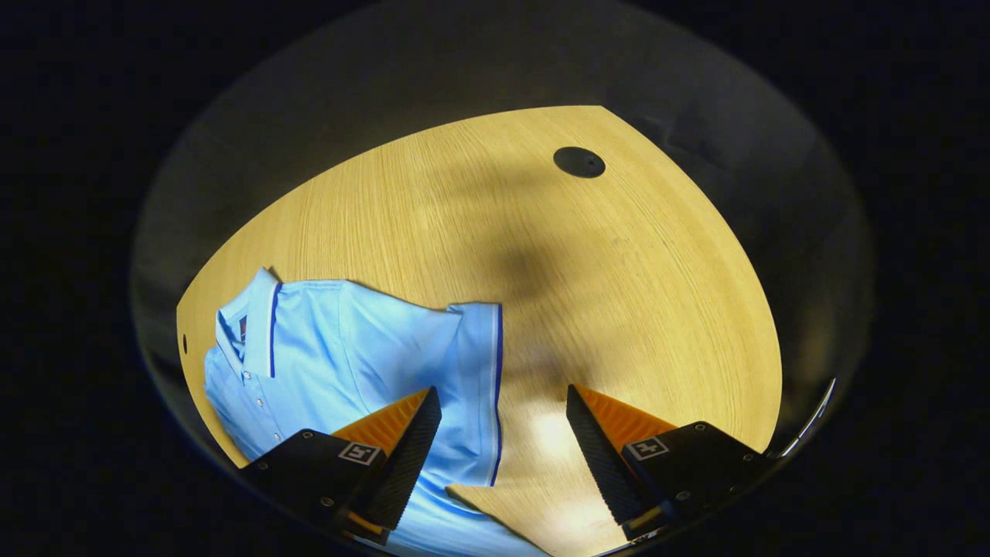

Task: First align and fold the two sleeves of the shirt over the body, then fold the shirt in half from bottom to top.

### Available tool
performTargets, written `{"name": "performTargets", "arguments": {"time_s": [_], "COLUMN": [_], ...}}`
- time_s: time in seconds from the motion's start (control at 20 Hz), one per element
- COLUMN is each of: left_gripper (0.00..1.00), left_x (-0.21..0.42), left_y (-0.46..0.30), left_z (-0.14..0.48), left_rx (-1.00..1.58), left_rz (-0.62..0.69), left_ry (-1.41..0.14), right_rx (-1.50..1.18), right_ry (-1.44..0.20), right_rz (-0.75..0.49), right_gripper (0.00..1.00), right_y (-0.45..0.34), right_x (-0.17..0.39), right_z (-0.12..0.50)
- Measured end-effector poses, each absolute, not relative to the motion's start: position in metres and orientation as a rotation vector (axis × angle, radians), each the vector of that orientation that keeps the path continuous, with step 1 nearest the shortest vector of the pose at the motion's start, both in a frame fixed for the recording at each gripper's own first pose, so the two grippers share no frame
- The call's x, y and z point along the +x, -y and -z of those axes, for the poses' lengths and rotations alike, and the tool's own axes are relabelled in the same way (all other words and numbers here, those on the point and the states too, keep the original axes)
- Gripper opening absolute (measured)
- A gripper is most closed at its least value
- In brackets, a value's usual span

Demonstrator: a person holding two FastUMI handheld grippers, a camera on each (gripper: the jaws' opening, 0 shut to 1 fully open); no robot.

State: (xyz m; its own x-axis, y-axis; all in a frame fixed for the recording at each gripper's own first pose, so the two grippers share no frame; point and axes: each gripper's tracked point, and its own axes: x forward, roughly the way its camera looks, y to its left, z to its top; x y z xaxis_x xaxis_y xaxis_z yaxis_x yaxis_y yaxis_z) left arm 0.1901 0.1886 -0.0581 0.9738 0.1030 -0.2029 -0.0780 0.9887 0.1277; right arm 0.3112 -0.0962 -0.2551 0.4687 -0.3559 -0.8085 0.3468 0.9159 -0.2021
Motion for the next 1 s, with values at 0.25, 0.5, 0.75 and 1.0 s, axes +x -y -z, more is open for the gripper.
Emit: {"name": "performTargets", "arguments": {"time_s": [0.25, 0.5, 0.75, 1.0], "left_gripper": [1.0, 1.0, 1.0, 1.0], "left_x": [0.193, 0.195, 0.194, 0.192], "left_y": [-0.196, -0.199, -0.201, -0.2], "left_z": [0.061, 0.06, 0.062, 0.057], "left_rx": [0.134, 0.136, 0.131, 0.137], "left_rz": [-0.098, -0.096, -0.096, -0.093], "left_ry": [-0.221, -0.219, -0.223, -0.217], "right_rx": [0.013, -0.025, -0.022, -0.013], "right_ry": [-1.028, -1.019, -1.018, -0.99], "right_rz": [0.438, 0.462, 0.466, 0.473], "right_gripper": [0.97, 0.84, 0.55, 0.12], "right_y": [0.096, 0.106, 0.105, 0.092], "right_x": [0.31, 0.308, 0.306, 0.313], "right_z": [0.258, 0.258, 0.256, 0.262]}}
